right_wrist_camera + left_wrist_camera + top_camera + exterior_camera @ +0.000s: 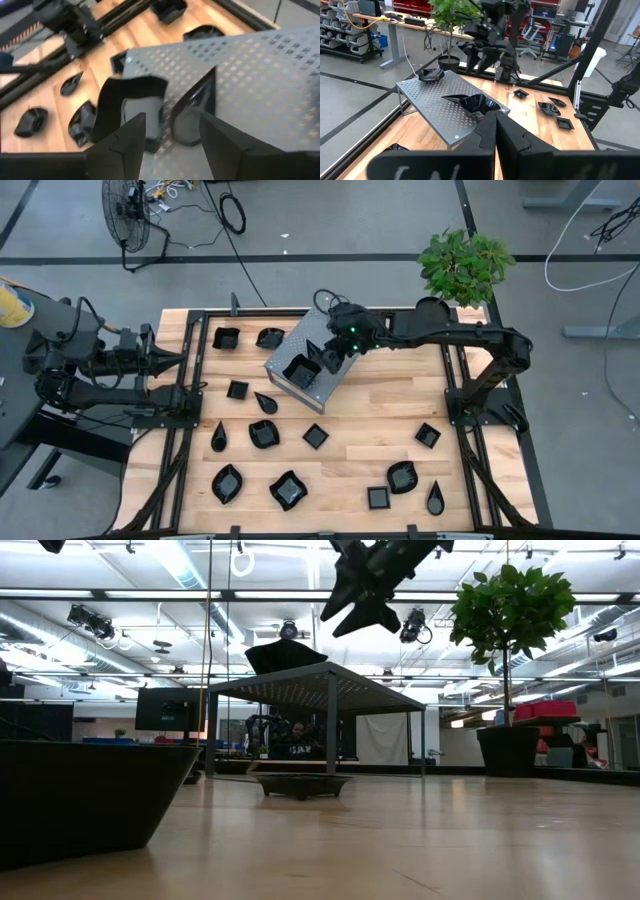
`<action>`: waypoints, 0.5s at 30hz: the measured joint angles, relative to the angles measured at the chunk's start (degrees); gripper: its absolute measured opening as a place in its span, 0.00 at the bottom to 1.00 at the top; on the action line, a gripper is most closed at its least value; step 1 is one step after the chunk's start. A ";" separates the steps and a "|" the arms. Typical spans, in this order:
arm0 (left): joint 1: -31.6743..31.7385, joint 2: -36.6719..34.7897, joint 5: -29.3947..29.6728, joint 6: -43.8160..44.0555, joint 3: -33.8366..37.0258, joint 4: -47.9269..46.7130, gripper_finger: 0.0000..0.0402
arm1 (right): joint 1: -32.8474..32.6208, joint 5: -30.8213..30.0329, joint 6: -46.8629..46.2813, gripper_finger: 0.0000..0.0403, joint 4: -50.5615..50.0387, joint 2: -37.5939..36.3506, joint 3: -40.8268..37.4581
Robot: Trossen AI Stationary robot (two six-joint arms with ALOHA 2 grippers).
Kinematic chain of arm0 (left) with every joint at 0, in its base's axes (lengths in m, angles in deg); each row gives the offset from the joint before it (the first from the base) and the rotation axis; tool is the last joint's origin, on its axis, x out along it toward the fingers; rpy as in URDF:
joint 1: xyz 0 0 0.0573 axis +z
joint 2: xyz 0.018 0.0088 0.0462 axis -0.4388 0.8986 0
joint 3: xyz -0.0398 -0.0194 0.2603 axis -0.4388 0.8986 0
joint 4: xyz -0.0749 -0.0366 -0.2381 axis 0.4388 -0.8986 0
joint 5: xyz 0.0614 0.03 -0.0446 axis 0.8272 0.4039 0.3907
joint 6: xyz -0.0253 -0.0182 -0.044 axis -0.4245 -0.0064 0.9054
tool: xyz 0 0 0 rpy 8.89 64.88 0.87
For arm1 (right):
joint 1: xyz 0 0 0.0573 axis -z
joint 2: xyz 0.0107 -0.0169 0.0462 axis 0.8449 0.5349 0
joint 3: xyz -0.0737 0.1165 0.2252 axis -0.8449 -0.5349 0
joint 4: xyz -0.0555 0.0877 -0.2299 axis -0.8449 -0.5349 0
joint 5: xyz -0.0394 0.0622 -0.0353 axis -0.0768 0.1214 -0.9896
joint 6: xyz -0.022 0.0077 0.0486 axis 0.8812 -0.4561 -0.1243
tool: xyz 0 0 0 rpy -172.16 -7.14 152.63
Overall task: Pick & Place Mini shaped plates
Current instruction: Stack the black leaf shaped plate on top of the black leaf shaped plate on the shelf
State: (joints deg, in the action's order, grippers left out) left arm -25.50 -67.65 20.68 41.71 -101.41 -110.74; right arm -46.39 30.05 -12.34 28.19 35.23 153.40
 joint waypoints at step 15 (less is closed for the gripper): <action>-0.01 0.00 0.00 0.00 0.04 0.03 0.01 | -10.63 0.00 9.81 0.46 -9.28 -6.93 -4.35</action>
State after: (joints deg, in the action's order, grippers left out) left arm -25.51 -67.65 20.68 41.71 -101.37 -110.71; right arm -57.02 30.05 -2.53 18.91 28.29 149.05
